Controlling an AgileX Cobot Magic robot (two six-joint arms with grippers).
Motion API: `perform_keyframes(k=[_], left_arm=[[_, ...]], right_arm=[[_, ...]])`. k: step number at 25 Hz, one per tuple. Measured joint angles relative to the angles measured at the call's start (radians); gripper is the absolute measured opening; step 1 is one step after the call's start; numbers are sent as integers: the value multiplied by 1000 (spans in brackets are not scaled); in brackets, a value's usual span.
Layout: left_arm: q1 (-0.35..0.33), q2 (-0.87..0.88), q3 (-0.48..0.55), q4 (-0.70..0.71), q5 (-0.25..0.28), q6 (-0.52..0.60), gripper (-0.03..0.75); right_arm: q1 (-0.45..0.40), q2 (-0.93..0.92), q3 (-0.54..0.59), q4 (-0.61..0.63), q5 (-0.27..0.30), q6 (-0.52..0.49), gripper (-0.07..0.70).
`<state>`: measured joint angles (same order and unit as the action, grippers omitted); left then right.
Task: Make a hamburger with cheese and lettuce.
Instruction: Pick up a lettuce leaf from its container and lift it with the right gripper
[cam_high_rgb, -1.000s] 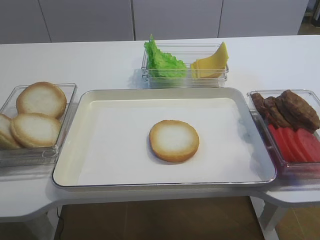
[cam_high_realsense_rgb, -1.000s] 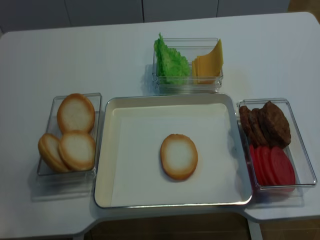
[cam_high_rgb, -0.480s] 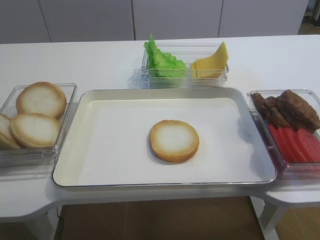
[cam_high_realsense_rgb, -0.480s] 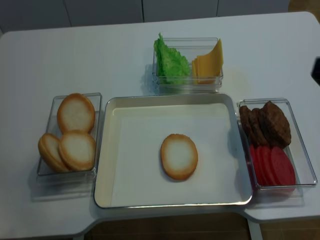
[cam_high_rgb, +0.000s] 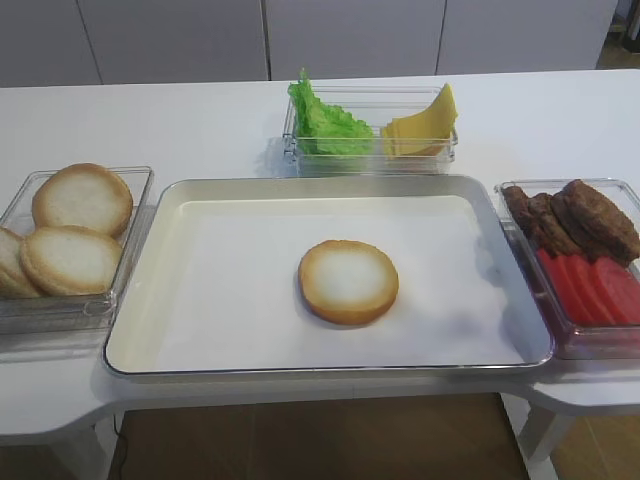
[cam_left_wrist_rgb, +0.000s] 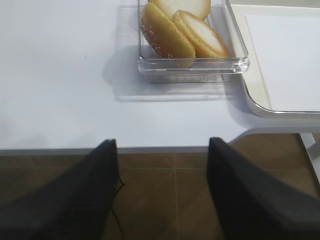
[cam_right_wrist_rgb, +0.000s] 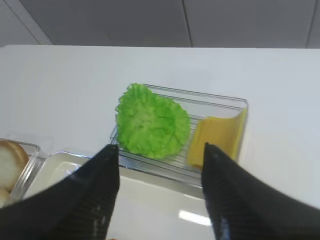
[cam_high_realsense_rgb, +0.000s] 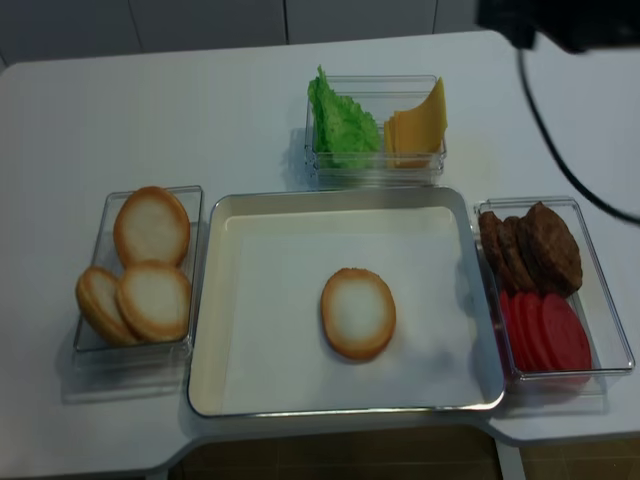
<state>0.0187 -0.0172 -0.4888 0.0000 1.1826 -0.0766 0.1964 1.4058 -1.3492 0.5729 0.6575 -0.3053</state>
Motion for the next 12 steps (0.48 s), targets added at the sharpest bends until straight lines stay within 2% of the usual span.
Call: perform_keyframes(k=[6, 12], left_arm=[[0, 0, 0, 0, 0, 0, 424], [0, 0, 0, 0, 0, -1, 424]], right_arm=[[41, 288, -243, 40, 24, -5, 399], [42, 529, -448, 194, 103, -78, 399]])
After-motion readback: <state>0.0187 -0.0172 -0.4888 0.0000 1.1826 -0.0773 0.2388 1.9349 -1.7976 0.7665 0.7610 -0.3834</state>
